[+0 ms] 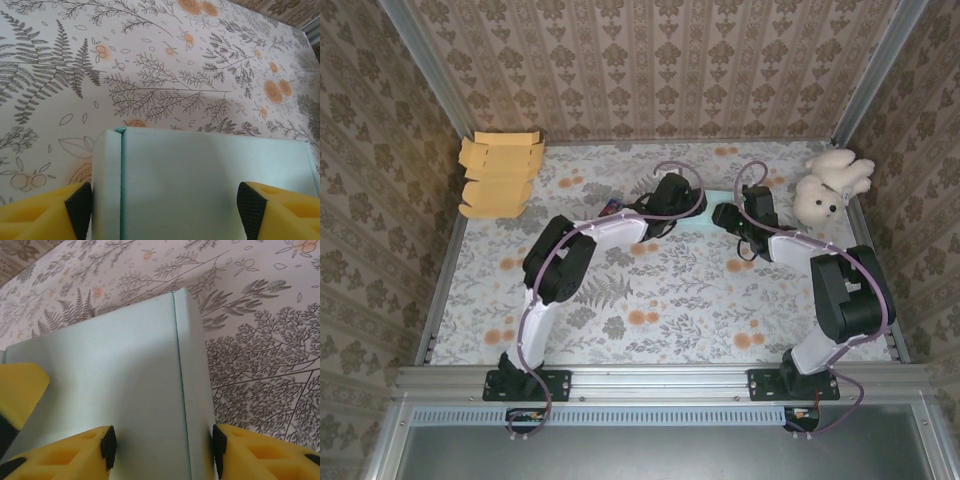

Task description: Fold the paper box

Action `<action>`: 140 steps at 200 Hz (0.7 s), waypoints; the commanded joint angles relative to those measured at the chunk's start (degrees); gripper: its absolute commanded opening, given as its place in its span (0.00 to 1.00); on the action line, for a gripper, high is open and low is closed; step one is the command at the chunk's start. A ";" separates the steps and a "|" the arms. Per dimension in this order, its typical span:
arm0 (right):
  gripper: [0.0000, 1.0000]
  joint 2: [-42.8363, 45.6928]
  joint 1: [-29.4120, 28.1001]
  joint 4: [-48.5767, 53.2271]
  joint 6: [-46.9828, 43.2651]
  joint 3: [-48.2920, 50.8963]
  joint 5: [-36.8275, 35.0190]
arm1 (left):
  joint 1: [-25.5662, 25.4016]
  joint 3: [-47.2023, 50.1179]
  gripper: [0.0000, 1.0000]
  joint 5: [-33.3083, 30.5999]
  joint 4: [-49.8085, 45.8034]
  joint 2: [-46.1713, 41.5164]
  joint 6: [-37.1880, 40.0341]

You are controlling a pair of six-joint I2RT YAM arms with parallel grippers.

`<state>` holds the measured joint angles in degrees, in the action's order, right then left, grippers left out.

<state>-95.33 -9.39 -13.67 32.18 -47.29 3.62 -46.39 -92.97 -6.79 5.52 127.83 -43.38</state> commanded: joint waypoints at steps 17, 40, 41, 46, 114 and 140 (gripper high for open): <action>0.55 -2.86 1.64 -4.80 1.33 -2.36 2.98 | 0.05 -5.77 0.78 3.80 -0.59 3.04 1.63; 0.55 -3.88 2.34 -5.26 1.30 -2.54 3.17 | 0.64 -6.22 0.78 3.93 -0.44 4.46 1.09; 0.55 -3.89 2.39 -5.29 1.30 -2.54 3.16 | 0.67 -6.20 0.78 3.91 -0.39 4.45 1.01; 0.55 -3.99 2.57 -5.31 1.30 -2.58 3.02 | 0.68 -6.22 0.78 3.93 -0.42 4.71 0.85; 0.57 -3.73 3.32 -4.41 0.61 -2.90 0.64 | 1.39 -7.04 0.78 2.74 -1.03 6.55 0.28; 0.59 -3.20 3.50 -4.13 0.77 -2.36 -0.60 | 1.89 -6.90 0.80 0.85 -2.59 5.99 0.66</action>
<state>-98.87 -6.35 -16.73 33.04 -48.82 4.67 -45.30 -97.95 -4.27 5.10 133.47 -42.87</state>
